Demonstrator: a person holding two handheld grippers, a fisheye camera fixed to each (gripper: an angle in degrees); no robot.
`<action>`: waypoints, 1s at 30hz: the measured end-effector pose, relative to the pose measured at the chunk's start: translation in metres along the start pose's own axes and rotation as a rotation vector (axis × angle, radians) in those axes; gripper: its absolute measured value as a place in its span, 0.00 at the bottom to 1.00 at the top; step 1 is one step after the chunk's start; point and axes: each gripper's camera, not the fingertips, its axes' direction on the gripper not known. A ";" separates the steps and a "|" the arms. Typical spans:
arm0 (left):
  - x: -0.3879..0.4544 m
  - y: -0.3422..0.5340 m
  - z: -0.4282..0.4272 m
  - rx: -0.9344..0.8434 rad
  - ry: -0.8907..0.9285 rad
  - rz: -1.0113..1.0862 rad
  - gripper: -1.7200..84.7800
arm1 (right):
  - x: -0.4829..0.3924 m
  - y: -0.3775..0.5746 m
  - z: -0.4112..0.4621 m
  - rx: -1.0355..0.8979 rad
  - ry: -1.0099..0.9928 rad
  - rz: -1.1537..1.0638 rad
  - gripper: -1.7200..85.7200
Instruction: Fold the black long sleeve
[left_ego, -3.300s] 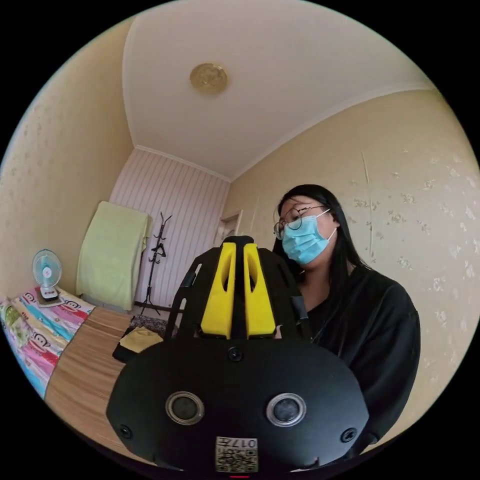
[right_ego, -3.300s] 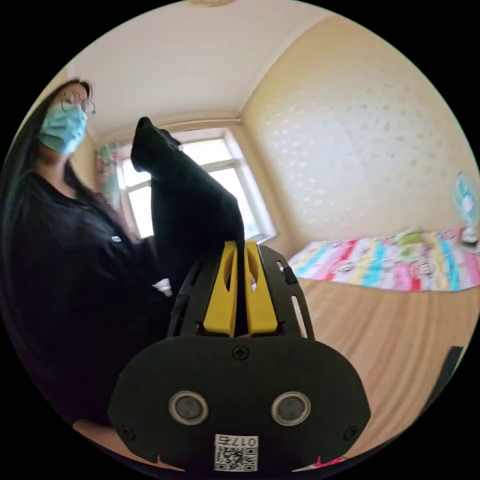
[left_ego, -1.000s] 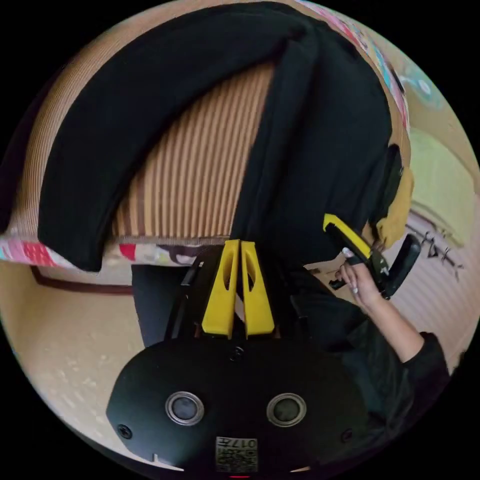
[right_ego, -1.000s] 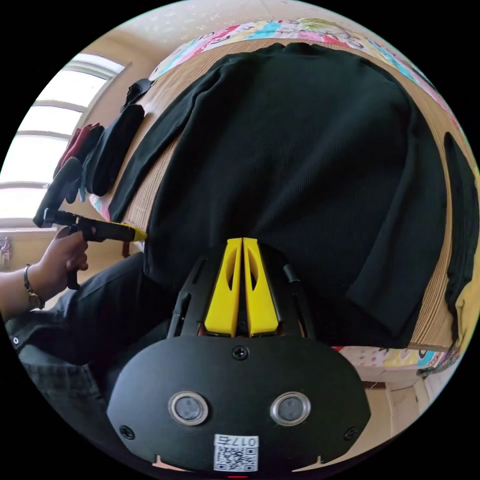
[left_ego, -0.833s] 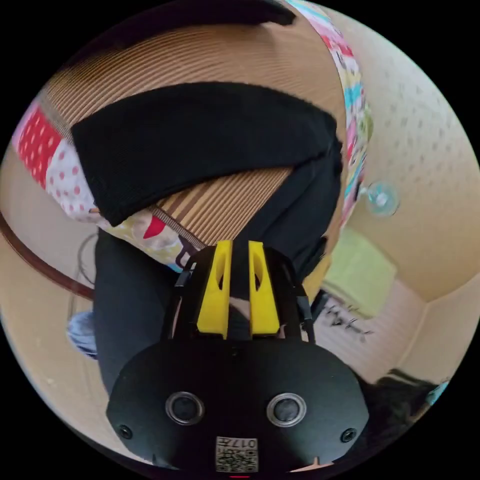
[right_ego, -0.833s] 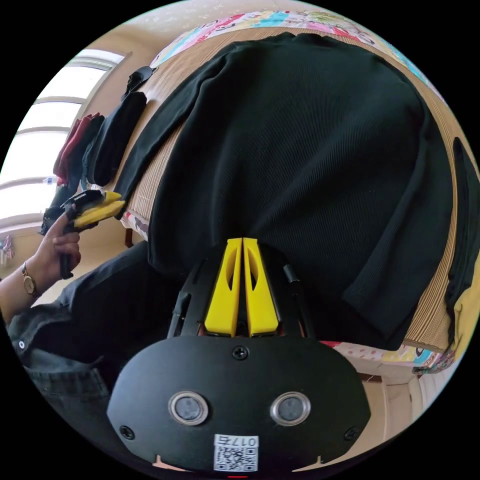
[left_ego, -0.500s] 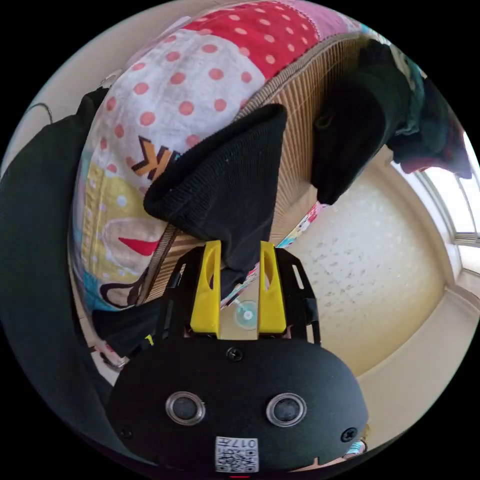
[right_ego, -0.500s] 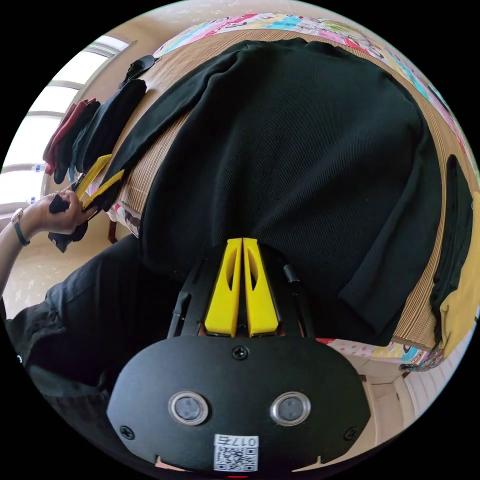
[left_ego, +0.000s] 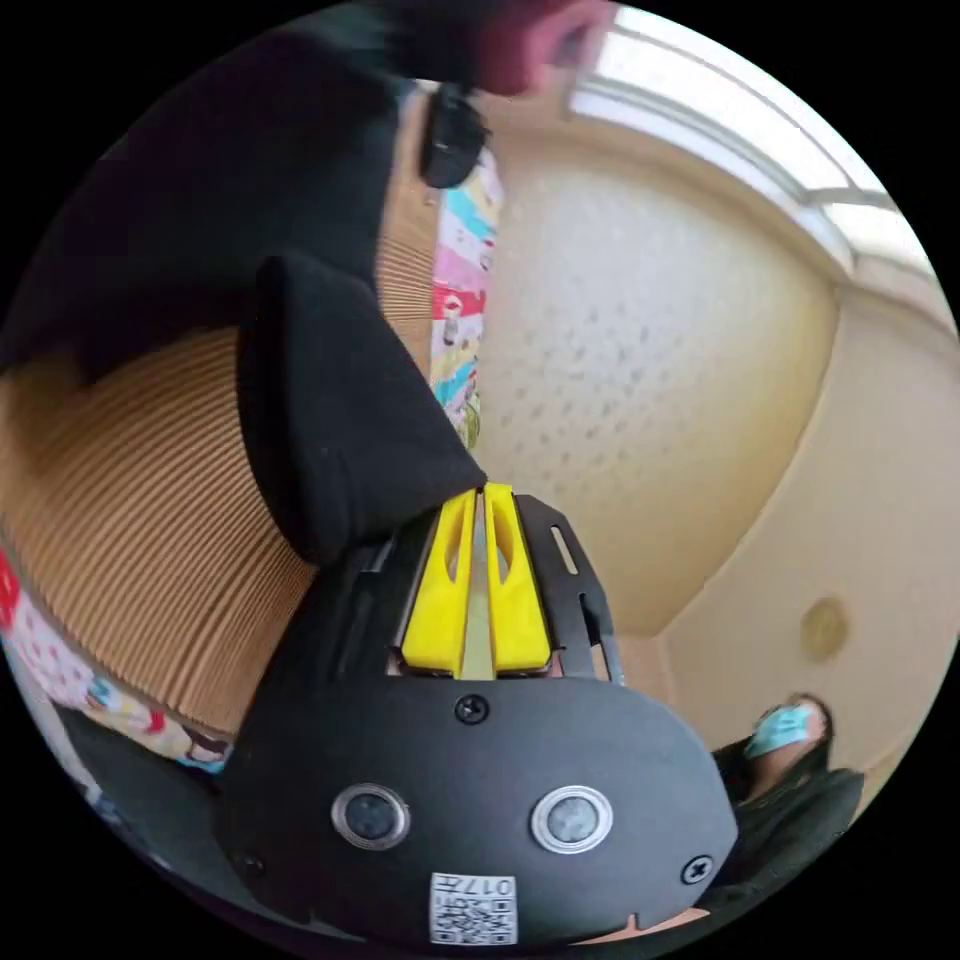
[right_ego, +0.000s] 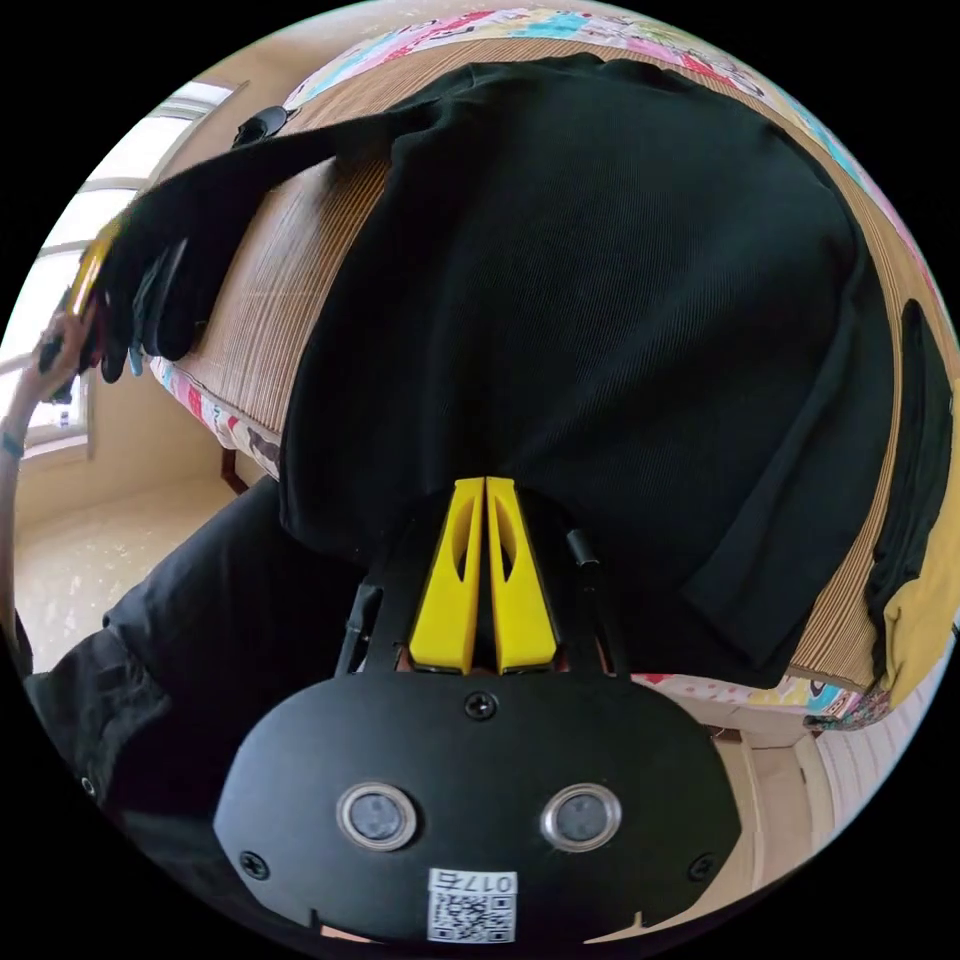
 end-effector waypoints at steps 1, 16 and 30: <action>0.049 -0.013 0.031 -0.058 -0.078 0.151 0.02 | 0.000 0.004 -0.001 0.011 -0.004 0.010 0.02; 0.071 0.367 0.483 -1.088 -0.243 0.629 0.08 | 0.107 0.091 -0.101 0.084 -0.135 0.262 0.05; -0.125 0.444 0.296 -1.265 -0.768 0.296 0.07 | 0.163 0.119 -0.138 0.031 -0.322 0.139 0.06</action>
